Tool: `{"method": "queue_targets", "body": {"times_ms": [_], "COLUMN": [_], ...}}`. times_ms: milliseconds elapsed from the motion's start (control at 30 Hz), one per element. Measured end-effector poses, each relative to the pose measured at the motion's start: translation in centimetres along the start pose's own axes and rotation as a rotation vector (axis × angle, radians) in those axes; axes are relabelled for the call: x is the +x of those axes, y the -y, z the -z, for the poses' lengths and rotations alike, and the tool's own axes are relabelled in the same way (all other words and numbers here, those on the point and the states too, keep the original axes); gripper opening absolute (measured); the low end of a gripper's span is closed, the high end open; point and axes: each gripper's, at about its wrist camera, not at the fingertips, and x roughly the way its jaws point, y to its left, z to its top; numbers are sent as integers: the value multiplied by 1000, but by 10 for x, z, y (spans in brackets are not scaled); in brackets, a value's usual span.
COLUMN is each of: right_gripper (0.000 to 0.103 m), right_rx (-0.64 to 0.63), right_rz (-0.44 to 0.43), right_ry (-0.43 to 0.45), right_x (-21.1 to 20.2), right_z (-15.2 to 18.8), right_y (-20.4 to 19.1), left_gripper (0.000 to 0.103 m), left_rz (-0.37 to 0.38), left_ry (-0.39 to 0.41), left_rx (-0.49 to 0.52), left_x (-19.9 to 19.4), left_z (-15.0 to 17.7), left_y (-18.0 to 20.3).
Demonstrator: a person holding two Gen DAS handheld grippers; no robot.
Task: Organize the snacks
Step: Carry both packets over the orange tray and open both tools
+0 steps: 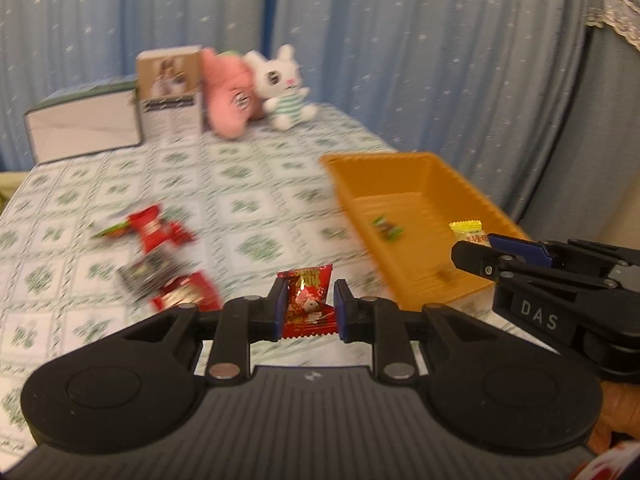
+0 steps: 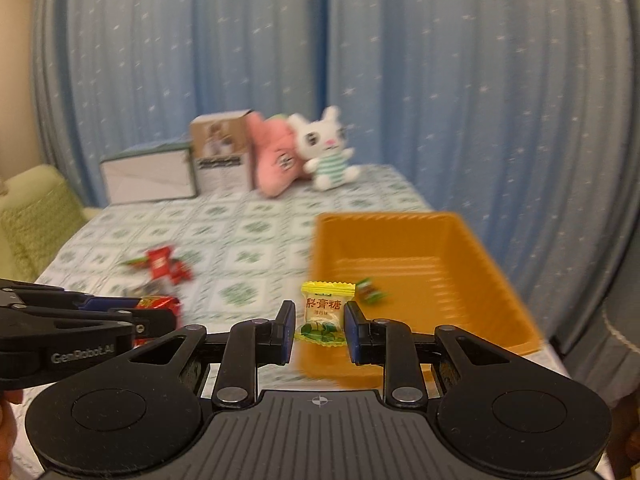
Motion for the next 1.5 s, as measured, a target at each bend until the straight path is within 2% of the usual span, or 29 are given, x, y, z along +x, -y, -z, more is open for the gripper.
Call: {"method": "queue_targets", "body": {"times_ms": [267, 567, 1033, 1133, 1333, 1500], "right_gripper": [26, 26, 26, 26, 26, 26], "right_rx": [76, 151, 214, 226, 234, 250], "right_rz": [74, 83, 76, 77, 73, 49], "right_ry": [25, -17, -65, -69, -78, -80], "right_x": [-5, 9, 37, 39, 39, 42], "right_z": [-17, -25, -29, -29, -28, -32], "right_y": [66, 108, 131, 134, 136, 132], "left_gripper": [21, 21, 22, 29, 32, 43], "left_rz": [79, 108, 120, 108, 57, 30], "left_ry": [21, -4, -36, -30, -14, -4], "left_rx": [56, 84, 63, 59, 20, -11], "left_x": [22, 56, 99, 98, 83, 69], "left_z": [-29, -39, -43, -41, -32, -29], "left_y": [53, 84, 89, 85, 67, 54]}}
